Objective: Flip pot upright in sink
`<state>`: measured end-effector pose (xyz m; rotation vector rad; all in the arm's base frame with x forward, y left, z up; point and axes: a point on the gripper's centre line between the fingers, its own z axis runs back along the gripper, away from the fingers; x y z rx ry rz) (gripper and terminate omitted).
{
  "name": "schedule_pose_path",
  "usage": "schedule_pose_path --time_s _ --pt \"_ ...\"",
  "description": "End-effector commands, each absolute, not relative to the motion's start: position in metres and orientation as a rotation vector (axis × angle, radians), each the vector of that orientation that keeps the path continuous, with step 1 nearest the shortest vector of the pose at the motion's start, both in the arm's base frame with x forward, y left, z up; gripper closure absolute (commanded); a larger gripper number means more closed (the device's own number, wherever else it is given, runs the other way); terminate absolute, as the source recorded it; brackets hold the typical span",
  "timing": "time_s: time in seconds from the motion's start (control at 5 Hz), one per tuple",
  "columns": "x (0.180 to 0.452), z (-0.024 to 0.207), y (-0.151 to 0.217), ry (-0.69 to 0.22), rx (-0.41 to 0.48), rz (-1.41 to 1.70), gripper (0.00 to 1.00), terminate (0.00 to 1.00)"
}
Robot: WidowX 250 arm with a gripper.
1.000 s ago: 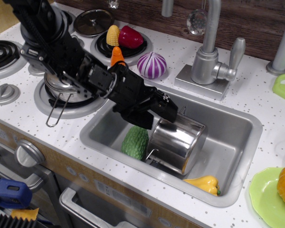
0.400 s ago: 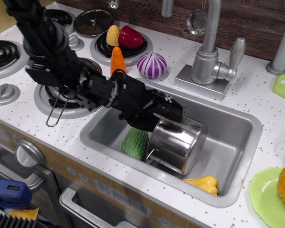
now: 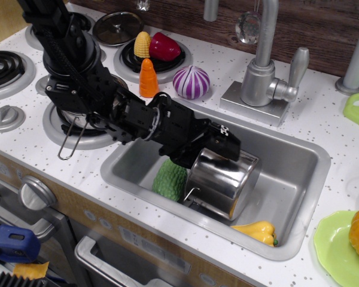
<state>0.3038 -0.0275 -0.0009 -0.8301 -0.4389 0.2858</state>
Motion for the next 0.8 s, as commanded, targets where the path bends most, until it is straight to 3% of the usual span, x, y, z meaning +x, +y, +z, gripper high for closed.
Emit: schedule_pose_path --time_s 0.0,0.4,0.6 --pt "0.310 0.012 -0.030 -0.505 -0.811 0.253 1.00 0.00" --pt "0.310 0.016 -0.027 -0.499 -0.761 0.235 1.00 0.00" --pt "0.314 0.027 -0.017 -0.433 -0.649 0.178 1.00 0.00"
